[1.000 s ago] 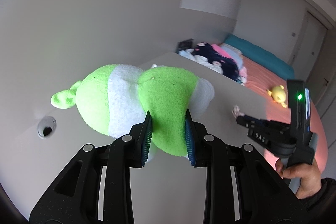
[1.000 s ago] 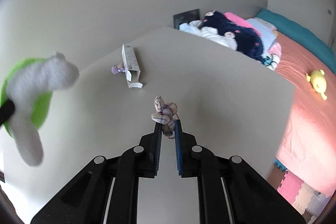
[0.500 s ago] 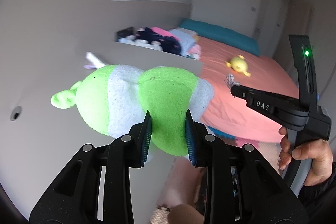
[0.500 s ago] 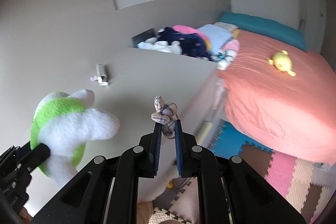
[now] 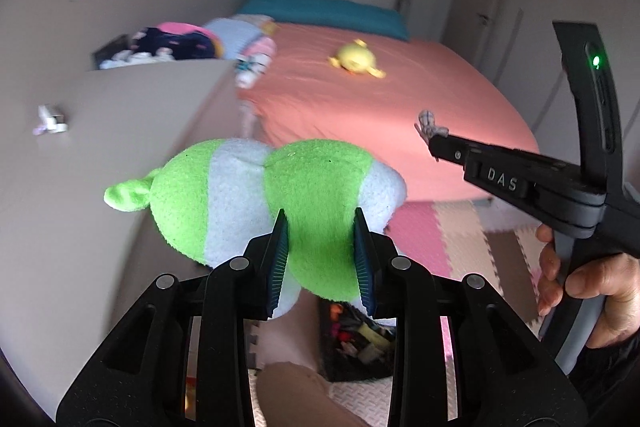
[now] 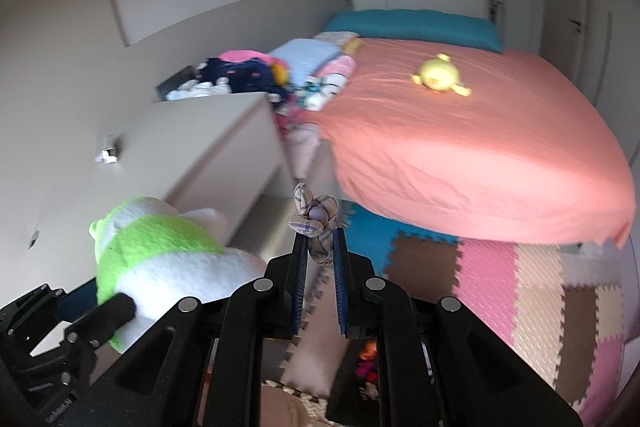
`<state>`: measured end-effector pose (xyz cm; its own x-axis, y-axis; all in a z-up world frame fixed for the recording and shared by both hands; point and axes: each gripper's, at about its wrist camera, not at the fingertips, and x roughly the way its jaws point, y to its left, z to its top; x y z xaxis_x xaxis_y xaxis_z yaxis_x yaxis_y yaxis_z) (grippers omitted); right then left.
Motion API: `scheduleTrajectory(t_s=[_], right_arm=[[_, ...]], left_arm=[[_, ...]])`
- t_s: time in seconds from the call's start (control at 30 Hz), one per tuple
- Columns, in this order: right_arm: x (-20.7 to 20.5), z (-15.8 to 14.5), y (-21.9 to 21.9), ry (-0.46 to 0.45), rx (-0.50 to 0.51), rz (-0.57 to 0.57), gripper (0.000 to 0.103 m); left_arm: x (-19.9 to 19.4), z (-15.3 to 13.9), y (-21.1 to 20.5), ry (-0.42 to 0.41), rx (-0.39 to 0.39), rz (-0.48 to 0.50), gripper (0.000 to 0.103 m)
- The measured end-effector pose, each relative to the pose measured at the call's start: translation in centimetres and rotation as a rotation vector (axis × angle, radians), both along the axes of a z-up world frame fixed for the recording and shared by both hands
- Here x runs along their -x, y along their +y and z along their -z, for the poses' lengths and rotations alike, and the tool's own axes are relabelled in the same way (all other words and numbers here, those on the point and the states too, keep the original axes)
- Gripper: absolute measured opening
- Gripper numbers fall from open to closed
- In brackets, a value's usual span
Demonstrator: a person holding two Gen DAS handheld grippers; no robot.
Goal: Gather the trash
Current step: 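Carry the bunny and flower toy over the trash bin and open both tools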
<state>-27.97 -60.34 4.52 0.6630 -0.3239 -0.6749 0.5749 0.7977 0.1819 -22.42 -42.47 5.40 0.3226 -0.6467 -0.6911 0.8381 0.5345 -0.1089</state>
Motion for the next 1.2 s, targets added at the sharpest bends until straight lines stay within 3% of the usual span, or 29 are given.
scheduleTrajectory(t_s=[0.43, 0.73, 0.83, 0.87, 0.9, 0.93, 0.97, 1.03, 1.2], right_arm=[[9.1, 5.0, -3.8, 0.077, -0.035, 0.146, 0.014], [12.4, 9.1, -6.1, 0.141, -0.103, 0.214, 0.014], [12.4, 10.2, -6.7, 0.166, -0.124, 0.214, 0.014], [12.1, 10.8, -6.8, 0.195, -0.138, 0.199, 0.021], [11.9, 11.2, -7.0, 0.217, -0.15, 0.197, 0.033], [11.8, 11.7, -7.2, 0.23, -0.162, 0.206, 0.075], [11.8, 12.0, -7.2, 0.229, -0.162, 0.211, 0.1], [12.0, 12.6, -7.2, 0.24, -0.145, 0.227, 0.1], [12.1, 12.8, -7.1, 0.25, -0.125, 0.241, 0.1]], left_arm=[[7.1, 5.3, -7.6, 0.072, -0.116, 0.255, 0.032], [9.7, 10.3, -10.4, 0.144, -0.234, 0.352, 0.032], [10.3, 11.4, -10.8, 0.159, -0.268, 0.382, 0.042], [10.3, 11.7, -10.9, 0.167, -0.28, 0.4, 0.056], [10.5, 12.0, -10.9, 0.16, -0.29, 0.414, 0.083], [10.6, 11.8, -10.8, 0.136, -0.29, 0.403, 0.099], [10.7, 11.7, -10.5, 0.104, -0.279, 0.39, 0.097], [10.6, 11.7, -10.2, 0.074, -0.289, 0.37, 0.097], [9.0, 12.2, -9.9, 0.116, -0.303, 0.319, 0.097]])
